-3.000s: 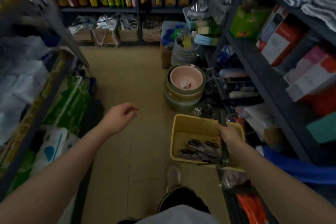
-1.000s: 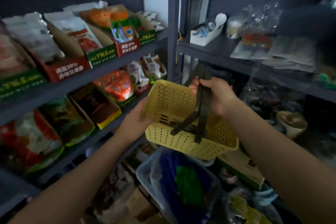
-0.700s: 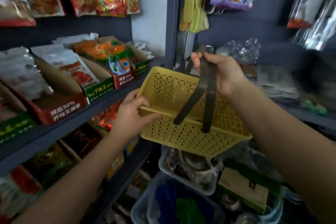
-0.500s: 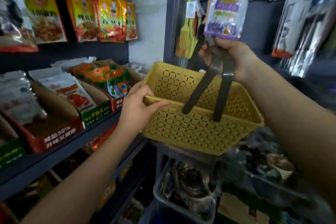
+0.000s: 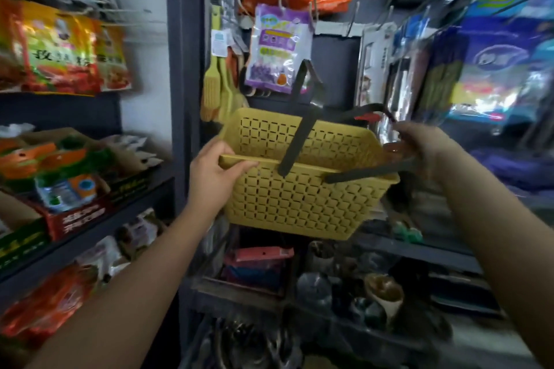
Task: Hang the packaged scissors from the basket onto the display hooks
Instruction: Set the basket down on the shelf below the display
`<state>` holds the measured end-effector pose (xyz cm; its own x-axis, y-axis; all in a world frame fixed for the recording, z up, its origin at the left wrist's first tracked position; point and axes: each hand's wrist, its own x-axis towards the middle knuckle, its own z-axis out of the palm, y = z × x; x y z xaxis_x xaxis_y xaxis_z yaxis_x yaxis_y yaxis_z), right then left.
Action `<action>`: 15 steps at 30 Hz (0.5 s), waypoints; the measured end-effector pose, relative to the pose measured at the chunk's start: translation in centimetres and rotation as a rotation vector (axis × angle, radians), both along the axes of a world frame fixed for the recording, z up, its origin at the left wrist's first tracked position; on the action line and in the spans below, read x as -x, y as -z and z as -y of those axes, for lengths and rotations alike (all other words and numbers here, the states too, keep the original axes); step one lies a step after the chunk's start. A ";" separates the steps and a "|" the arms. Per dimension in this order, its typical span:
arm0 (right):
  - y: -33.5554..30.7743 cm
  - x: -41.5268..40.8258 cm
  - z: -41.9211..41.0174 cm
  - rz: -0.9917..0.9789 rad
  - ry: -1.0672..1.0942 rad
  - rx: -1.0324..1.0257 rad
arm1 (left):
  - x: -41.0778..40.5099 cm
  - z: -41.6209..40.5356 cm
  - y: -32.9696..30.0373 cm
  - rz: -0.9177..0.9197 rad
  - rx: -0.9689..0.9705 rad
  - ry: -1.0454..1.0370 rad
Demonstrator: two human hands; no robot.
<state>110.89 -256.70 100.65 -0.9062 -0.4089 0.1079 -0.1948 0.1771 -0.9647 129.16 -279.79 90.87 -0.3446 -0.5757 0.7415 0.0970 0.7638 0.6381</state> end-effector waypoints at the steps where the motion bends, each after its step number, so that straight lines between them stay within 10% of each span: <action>1: 0.0 1.4 -0.1 -0.227 0.139 -0.130 | 0.9 0.0 -0.1 -0.005 -0.005 -0.013; 4: -0.2 1.2 0.5 -0.942 0.229 -0.553 | 3.2 0.4 0.0 -0.043 0.005 -0.025; 8: 1.5 -3.7 5.2 -0.861 -0.371 -0.349 | 5.3 1.2 -0.3 -0.051 -0.004 0.066; 15: 4.2 -3.3 11.2 -1.102 -0.271 -0.662 | 5.3 3.8 -0.2 0.055 -0.201 0.140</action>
